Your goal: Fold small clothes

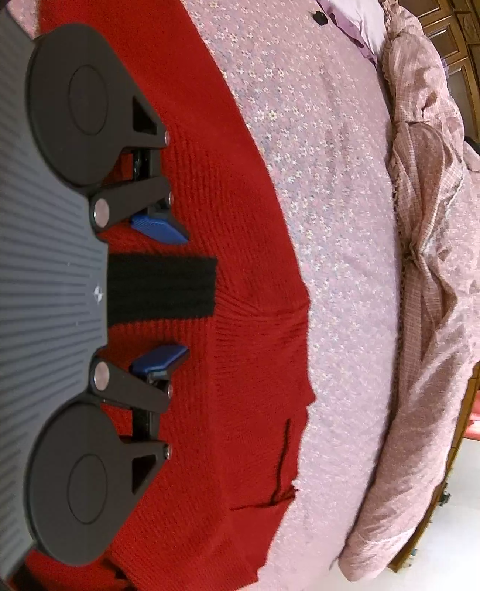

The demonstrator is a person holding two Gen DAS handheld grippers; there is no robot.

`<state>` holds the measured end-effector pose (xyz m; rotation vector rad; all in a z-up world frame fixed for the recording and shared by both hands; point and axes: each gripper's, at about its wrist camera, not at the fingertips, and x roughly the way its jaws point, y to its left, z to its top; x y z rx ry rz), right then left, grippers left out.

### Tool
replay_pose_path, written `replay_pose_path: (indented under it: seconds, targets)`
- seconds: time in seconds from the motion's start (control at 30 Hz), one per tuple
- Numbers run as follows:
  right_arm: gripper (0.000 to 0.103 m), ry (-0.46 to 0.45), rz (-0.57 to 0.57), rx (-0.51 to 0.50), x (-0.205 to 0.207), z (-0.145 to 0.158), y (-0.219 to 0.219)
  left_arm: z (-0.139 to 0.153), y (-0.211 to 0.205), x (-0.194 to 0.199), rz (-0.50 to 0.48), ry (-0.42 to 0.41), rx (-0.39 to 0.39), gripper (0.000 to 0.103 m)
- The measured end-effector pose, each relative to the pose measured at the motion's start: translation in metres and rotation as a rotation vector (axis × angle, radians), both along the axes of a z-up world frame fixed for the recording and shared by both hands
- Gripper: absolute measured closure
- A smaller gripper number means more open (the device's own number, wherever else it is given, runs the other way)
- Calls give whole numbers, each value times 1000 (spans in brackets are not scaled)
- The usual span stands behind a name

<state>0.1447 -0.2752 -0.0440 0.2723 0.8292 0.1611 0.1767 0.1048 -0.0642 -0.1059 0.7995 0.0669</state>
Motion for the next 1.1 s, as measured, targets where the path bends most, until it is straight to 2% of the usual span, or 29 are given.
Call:
replay_pose_path:
  seconds: [0.2,0.4,0.67,0.8,0.87,0.9,0.97,1.03,1.07,1.1]
  targets:
    - [30,-61,26,-68,13,16,6,-2,-8,3,-20,-25,35,46]
    - [30,-88,44,-124,47,18,10,-1,-12,2,-36,-39,66,47]
    - [30,-76,64,-182,98,0,21,5,-15,-5,-59,-74,104,58]
    - [28,-77,78,-205,103,-13,24,-1,-12,1,-48,-49,90,59]
    - [28,-100,82,-225,101,-16,25,-3,-9,2,-36,-48,61,68]
    - [28,-110,83,-232,99,-17,26,-2,-9,2,-38,-57,48,79]
    - [29,-129,92,-251,96,-19,29,3,-11,-1,-54,-83,30,85]
    - [42,-147,106,-281,93,-20,31,10,-15,-3,-72,-110,33,87]
    - [58,-159,112,-308,91,-19,34,13,-17,-3,-79,-122,37,87]
    - [79,-179,120,-337,88,-19,36,18,-18,-3,-82,-136,39,88]
